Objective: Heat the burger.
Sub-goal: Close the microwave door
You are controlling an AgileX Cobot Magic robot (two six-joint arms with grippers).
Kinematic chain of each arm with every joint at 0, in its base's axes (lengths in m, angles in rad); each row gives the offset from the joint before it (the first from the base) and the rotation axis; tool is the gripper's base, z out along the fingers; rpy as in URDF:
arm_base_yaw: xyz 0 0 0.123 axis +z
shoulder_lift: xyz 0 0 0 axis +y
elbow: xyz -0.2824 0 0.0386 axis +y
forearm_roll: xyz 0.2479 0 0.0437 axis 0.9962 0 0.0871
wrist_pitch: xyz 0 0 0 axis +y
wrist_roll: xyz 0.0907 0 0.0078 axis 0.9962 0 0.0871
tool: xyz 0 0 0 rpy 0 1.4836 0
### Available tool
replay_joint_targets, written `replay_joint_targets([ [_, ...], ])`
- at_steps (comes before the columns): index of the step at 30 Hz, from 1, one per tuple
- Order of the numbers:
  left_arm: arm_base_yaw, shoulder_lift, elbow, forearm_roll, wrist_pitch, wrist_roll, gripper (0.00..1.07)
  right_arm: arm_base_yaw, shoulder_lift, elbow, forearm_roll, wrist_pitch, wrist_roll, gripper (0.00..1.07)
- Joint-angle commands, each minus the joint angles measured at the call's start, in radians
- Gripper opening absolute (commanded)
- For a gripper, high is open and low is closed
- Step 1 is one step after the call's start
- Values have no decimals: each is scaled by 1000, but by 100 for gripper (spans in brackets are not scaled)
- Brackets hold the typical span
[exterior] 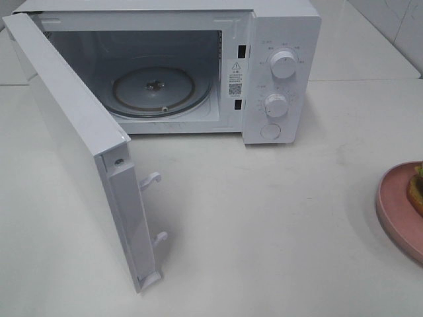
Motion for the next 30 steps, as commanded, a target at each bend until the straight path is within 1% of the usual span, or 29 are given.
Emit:
replay_joint_targets([
  [1, 2, -7, 3, -4, -3, 2, 100, -4, -30, 2, 4, -12, -11, 76],
  [30, 2, -7, 3, -11, -3, 2, 100, -4, -30, 2, 0, -12, -2, 76],
])
